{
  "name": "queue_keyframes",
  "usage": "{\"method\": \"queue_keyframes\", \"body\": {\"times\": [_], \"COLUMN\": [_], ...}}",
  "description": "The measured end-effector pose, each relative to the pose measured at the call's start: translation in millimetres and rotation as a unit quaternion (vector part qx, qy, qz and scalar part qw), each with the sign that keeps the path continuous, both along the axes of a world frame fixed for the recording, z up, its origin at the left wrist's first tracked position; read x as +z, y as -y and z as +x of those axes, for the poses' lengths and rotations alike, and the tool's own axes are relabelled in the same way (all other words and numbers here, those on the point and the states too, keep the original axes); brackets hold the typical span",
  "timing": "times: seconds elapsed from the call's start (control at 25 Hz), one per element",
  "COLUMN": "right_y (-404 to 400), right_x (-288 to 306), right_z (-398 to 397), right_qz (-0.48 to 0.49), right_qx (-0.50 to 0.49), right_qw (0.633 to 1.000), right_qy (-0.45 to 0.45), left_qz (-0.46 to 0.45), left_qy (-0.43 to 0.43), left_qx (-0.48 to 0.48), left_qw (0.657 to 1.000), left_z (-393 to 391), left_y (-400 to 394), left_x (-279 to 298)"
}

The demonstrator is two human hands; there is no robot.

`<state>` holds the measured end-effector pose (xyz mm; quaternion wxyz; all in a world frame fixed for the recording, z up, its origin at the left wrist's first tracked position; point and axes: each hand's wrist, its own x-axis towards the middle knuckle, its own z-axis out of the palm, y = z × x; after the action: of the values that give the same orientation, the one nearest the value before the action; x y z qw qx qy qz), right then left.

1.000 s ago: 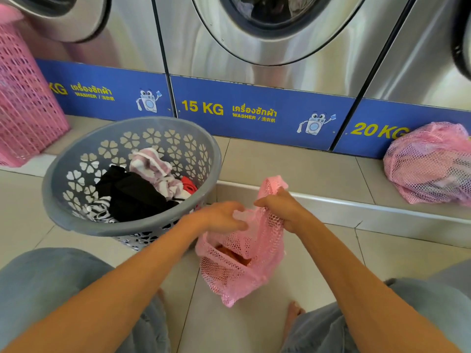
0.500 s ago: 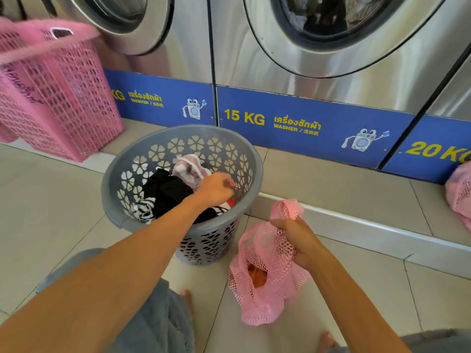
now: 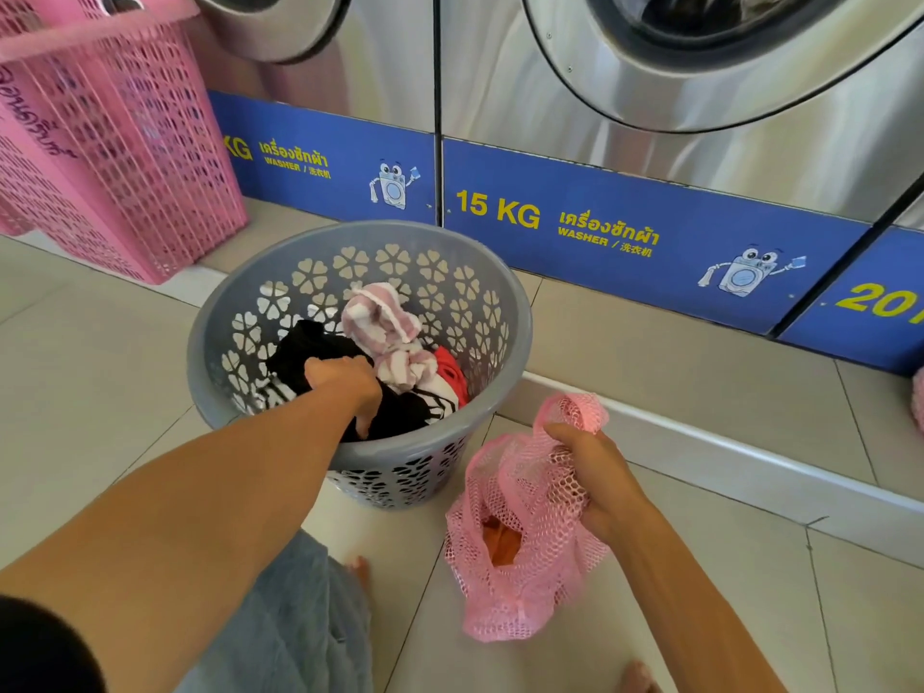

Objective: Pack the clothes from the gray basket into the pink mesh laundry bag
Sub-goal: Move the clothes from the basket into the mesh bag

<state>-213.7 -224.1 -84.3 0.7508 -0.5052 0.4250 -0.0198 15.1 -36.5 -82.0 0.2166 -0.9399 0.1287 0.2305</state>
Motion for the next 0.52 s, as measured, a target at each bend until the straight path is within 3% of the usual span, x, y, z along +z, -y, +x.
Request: {"method": "queue_keyframes", "body": {"times": [0.16, 0.32, 0.44, 0.52], "right_y": [-1.9, -5.4, -6.7, -7.7], "right_x": [3.0, 9.8, 18.0, 25.0], "right_z": [-1.1, -3.6, -8.1, -12.0], "right_qz": [0.008, 0.008, 0.008, 0.012], "right_qx": [0.004, -0.003, -0.018, -0.026], "right_qw": [1.0, 1.0, 0.999, 0.999], "right_qy": [0.019, 0.03, 0.034, 0.042], "left_qz": [-0.097, -0.309, -0.512, -0.644], "left_qy": [0.023, -0.012, -0.04, -0.102], "left_qx": [-0.008, -0.001, 0.038, 0.092], "left_qw": [0.995, 0.951, 0.857, 0.753], "left_z": [-5.2, -4.7, -21.9, -39.4], "left_y": [14.6, 14.9, 15.1, 16.5], "left_x": [35.7, 77.5, 113.2, 137.9]}}
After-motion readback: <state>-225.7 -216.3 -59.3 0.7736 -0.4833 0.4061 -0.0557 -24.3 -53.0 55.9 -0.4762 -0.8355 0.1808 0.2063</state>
